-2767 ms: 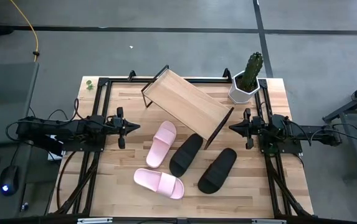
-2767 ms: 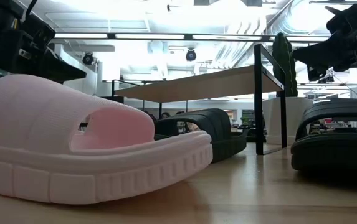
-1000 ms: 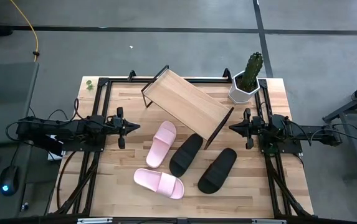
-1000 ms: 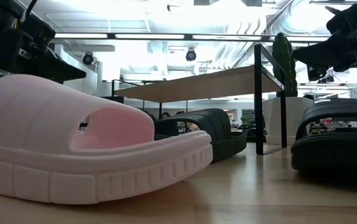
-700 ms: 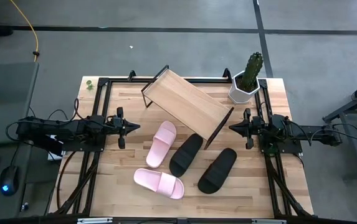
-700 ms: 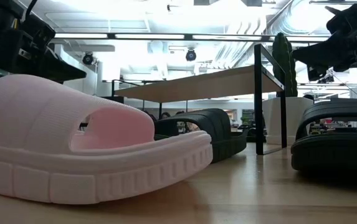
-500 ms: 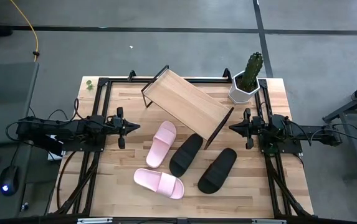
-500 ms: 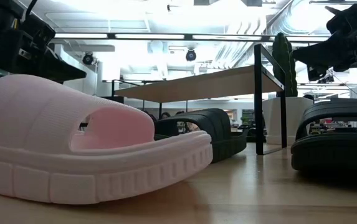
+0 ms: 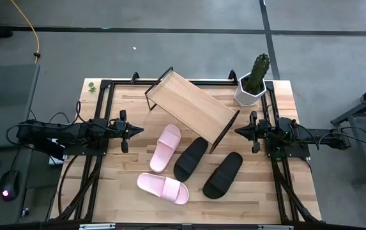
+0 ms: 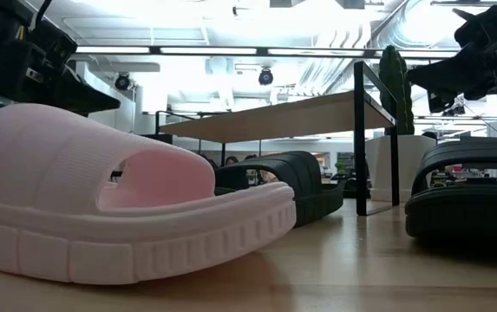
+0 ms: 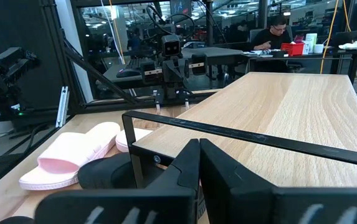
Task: Pick and place slides into the shelf
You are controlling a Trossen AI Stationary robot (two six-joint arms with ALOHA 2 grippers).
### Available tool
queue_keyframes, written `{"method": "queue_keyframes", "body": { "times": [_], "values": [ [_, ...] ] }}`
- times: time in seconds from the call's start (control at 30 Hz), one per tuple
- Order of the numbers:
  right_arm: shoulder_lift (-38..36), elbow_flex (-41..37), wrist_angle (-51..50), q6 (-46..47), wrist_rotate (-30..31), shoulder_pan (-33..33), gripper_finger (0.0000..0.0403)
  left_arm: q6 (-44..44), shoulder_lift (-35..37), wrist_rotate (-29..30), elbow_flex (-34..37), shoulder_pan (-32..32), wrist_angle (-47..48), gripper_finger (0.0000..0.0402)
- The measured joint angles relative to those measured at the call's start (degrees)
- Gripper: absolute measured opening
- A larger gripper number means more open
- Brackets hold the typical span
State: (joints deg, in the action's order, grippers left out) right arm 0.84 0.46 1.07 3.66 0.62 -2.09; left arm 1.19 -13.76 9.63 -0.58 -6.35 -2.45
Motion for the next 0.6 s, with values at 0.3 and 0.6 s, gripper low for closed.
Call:
{"method": "queue_keyframes", "body": {
  "times": [0.3, 0.6],
  "values": [
    [0.0, 0.0, 0.0, 0.0, 0.0, 0.0, 0.0, 0.0, 0.0, 0.0, 0.0, 0.0, -0.1, 0.0001],
    [0.0, 0.0, 0.0, 0.5, 0.0, 0.0, 0.0, 0.0, 0.0, 0.0, 0.0, 0.0, -0.5, 0.0001]
  ]
}}
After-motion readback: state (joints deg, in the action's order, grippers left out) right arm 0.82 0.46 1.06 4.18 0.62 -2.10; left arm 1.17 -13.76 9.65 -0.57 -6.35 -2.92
